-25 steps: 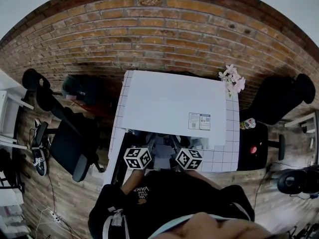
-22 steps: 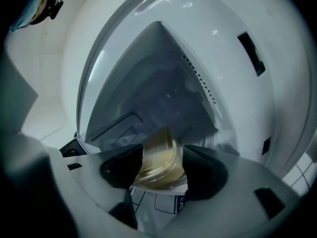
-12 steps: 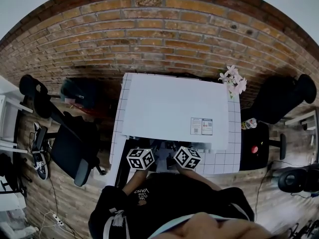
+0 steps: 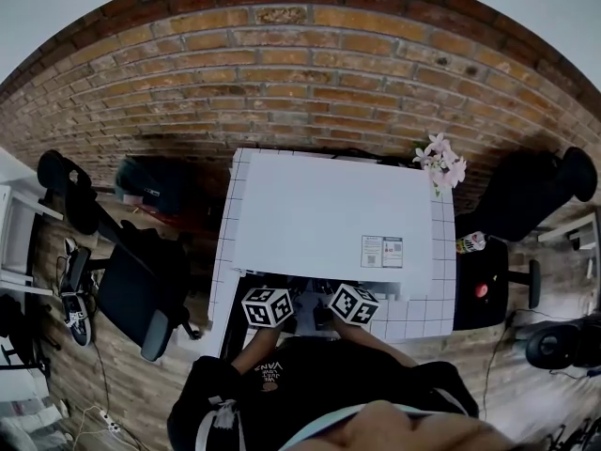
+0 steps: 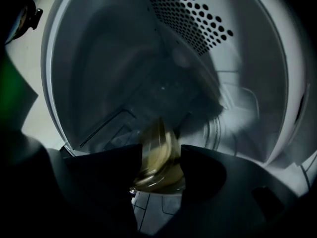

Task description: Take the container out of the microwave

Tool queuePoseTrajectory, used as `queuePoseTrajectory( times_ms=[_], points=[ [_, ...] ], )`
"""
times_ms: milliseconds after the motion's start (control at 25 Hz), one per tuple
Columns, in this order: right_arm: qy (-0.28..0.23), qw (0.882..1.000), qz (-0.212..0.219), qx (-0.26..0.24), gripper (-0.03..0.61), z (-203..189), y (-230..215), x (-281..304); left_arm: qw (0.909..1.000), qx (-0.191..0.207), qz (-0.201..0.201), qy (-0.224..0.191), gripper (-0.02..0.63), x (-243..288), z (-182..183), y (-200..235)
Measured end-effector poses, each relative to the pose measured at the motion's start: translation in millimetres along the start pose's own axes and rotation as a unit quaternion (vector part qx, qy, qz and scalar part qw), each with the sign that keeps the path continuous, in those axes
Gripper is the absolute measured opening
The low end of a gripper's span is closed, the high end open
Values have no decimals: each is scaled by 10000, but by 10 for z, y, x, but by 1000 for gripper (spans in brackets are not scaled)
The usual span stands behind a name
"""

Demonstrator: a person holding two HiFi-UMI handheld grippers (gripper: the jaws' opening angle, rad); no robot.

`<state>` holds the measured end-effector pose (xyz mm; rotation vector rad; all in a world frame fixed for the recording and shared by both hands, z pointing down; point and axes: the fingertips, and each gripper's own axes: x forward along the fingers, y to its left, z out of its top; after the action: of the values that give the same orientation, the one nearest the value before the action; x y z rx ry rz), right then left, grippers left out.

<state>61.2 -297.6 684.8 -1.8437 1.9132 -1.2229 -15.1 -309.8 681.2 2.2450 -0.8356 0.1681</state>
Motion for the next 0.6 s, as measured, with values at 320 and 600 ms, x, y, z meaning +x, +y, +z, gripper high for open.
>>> queuePoseTrajectory(
  times_ms=[320,600],
  points=[
    [227,9996,43,-143,222,-50,10,-12,9999,17,120,-45,234,-26,27,35],
    [320,9991,142,-256,215,-49,54,-83,9998,38,156,-135,218,-102,40,-18]
  ],
)
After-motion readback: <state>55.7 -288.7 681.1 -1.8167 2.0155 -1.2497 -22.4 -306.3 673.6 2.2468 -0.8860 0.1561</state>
